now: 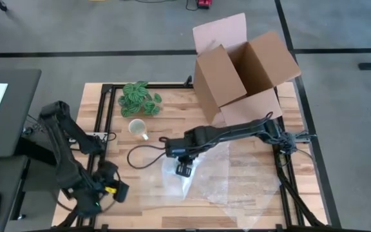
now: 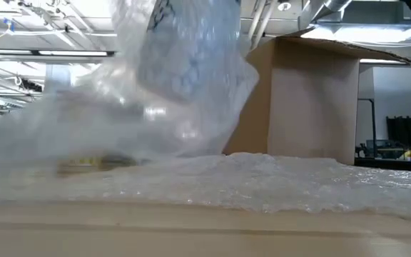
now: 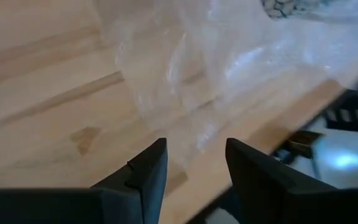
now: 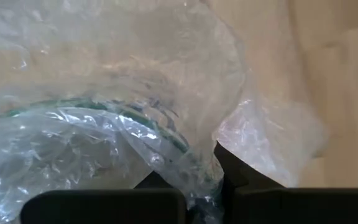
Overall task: Wrap mug
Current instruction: Wrap the blue mug with bubble wrap
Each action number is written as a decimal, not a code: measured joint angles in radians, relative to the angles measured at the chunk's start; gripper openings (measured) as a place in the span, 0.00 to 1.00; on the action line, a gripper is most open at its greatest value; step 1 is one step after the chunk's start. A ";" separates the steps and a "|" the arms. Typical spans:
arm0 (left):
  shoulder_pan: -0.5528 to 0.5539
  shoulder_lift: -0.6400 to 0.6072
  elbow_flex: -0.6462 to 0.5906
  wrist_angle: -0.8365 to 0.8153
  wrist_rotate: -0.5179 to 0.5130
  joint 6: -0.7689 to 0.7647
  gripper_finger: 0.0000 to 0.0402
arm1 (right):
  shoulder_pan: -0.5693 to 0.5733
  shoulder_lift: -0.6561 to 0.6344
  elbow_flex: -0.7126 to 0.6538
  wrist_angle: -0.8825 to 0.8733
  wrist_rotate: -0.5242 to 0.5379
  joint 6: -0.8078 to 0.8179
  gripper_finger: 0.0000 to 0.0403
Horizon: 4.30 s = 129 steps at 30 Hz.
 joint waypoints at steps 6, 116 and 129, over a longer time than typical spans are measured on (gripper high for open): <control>0.107 0.118 -0.075 0.125 0.039 0.012 0.36 | 0.014 0.014 0.001 0.005 -0.027 0.004 0.03; 0.348 -0.030 -0.015 0.047 0.040 0.596 0.00 | 0.064 0.156 0.001 -0.087 -0.074 0.190 0.03; 0.419 -0.031 -0.014 0.334 -0.033 0.769 0.00 | 0.058 0.158 0.001 -0.054 -0.015 0.232 0.14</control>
